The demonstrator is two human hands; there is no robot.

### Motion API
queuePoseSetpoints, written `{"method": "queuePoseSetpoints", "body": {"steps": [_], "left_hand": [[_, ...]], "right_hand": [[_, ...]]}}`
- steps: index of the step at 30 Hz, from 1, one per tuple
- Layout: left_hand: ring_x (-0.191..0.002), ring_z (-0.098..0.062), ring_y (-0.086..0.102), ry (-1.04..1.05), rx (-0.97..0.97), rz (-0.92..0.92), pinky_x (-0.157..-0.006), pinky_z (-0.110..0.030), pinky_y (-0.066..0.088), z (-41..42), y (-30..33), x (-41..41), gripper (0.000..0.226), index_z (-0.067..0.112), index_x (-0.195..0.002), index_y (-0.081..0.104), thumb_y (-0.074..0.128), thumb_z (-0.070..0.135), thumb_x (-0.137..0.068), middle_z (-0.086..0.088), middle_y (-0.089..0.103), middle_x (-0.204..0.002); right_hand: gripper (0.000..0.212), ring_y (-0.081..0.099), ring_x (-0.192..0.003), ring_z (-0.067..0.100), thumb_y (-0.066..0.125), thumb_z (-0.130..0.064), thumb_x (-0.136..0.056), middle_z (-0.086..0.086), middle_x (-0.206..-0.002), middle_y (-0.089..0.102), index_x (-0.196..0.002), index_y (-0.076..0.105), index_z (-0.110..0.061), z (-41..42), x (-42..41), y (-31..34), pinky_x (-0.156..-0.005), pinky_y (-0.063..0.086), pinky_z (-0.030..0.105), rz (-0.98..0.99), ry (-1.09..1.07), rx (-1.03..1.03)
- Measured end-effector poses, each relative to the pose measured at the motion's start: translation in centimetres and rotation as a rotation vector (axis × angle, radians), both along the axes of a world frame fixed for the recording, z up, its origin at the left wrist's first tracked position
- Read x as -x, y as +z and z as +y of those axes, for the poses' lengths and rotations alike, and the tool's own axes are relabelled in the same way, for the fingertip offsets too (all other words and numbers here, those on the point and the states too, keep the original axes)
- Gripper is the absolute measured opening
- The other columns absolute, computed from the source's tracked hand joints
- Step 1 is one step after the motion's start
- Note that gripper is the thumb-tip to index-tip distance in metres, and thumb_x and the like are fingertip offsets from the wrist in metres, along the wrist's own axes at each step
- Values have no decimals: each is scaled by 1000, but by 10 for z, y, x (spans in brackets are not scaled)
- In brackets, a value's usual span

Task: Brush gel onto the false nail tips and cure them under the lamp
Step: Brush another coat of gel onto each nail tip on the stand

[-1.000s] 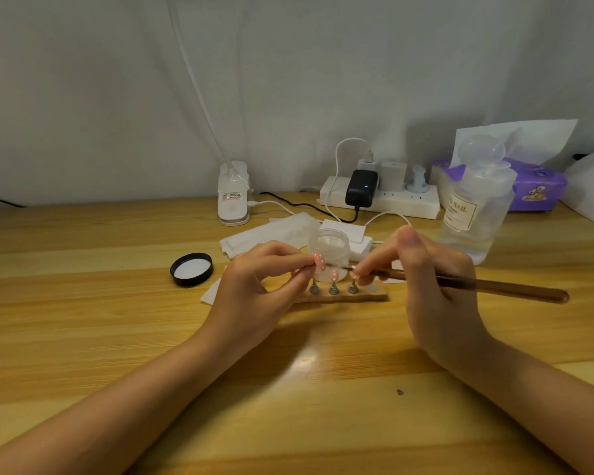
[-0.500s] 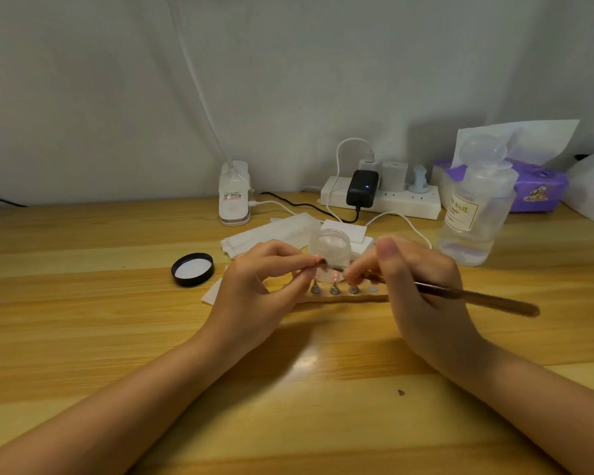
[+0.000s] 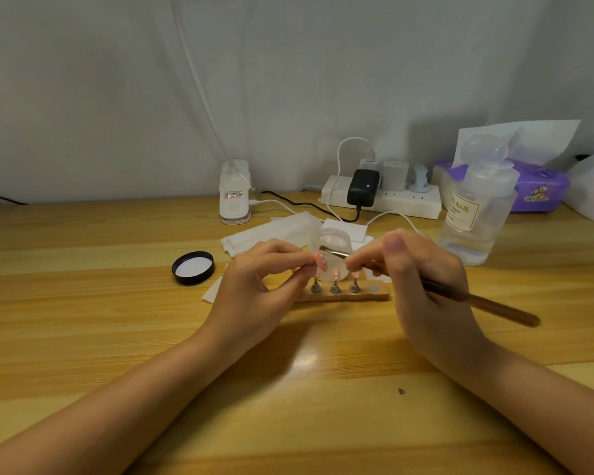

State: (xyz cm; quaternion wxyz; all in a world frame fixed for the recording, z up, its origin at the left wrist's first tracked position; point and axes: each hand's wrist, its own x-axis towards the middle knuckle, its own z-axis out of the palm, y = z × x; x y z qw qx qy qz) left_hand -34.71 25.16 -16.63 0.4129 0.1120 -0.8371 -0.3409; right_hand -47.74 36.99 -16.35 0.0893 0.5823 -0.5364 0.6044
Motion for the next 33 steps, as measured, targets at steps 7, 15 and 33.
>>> {"method": "queuePoseSetpoints", "body": {"steps": [7,15,33], "left_hand": [[-82,-3,61,-11,-15,17,-71,-15,47,-2,-1,0,24,23,-93,68,68,4,-78,11,67,-86],[-85,-7,60,22,-6,10,-74,-23,47,-1,-1,-1,23,23,-93,70,68,6,-78,12,68,-87],[-87,-8,61,17,-46,30,-75,-26,49,-1,0,-1,27,28,-93,67,68,6,-77,15,67,-88]], "right_hand": [[44,59,-66,7,29,-23,-93,-5,-64,63,-67,64,-18,1,-2,-1,-72,43,39,-75,9,25],[46,60,-66,9,30,-27,-93,-7,-63,64,-66,66,-18,2,-4,-3,-71,45,41,-130,30,-23],[38,63,-78,11,33,-30,-92,-5,-77,67,-78,67,-20,-1,-7,-4,-74,48,35,-144,27,-58]]}}
